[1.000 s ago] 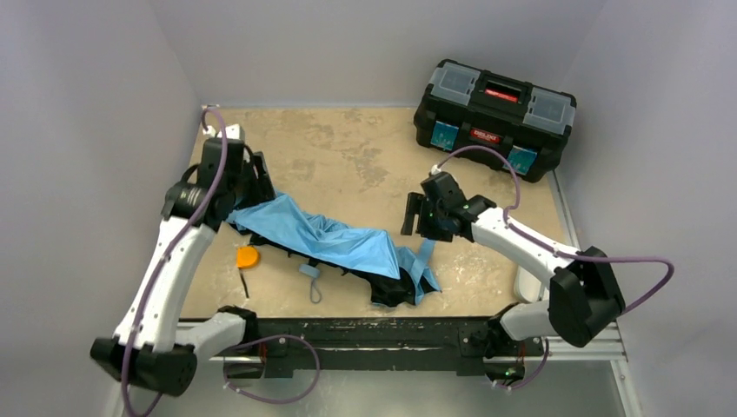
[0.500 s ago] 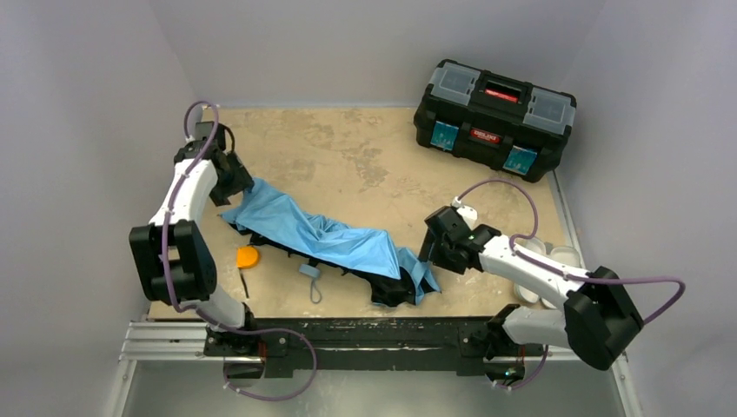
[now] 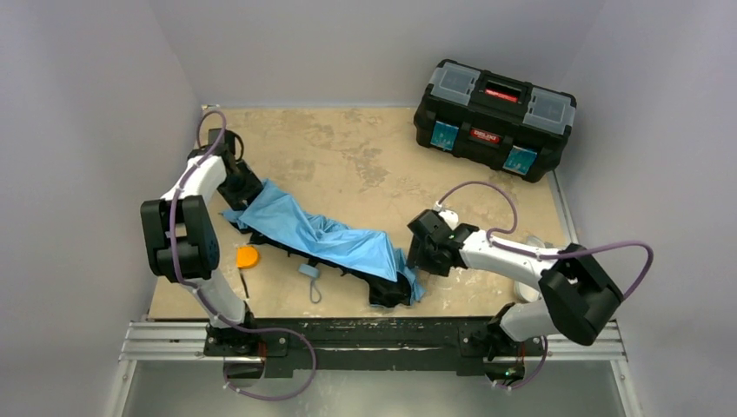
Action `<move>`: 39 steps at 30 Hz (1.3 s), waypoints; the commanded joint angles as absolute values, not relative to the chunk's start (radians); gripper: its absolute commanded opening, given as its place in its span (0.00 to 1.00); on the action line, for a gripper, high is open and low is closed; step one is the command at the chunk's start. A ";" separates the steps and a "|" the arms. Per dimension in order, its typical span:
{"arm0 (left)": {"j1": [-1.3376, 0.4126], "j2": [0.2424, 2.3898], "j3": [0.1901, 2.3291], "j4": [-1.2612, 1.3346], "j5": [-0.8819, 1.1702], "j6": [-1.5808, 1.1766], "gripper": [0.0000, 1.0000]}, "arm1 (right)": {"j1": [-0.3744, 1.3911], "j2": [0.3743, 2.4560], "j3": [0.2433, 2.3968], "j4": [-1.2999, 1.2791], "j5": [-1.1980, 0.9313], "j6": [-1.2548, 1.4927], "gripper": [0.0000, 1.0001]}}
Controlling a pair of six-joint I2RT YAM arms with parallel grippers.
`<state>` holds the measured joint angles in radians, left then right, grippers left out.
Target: Put away the umbrella
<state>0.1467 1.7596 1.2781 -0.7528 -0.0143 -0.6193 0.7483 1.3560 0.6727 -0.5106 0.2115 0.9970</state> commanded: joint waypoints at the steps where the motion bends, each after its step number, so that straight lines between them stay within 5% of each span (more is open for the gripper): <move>1: 0.078 1.740 1.249 -0.738 0.041 -0.674 0.51 | 0.805 1.447 0.731 -0.417 0.111 1.035 0.57; 27: -0.399 1.492 0.836 -0.359 0.153 -1.153 0.43 | 0.847 1.741 1.117 -0.313 -0.008 1.159 0.56; 39: -0.573 1.667 1.101 -0.324 0.158 -0.985 0.43 | 0.752 1.737 1.111 -0.340 0.086 1.121 0.55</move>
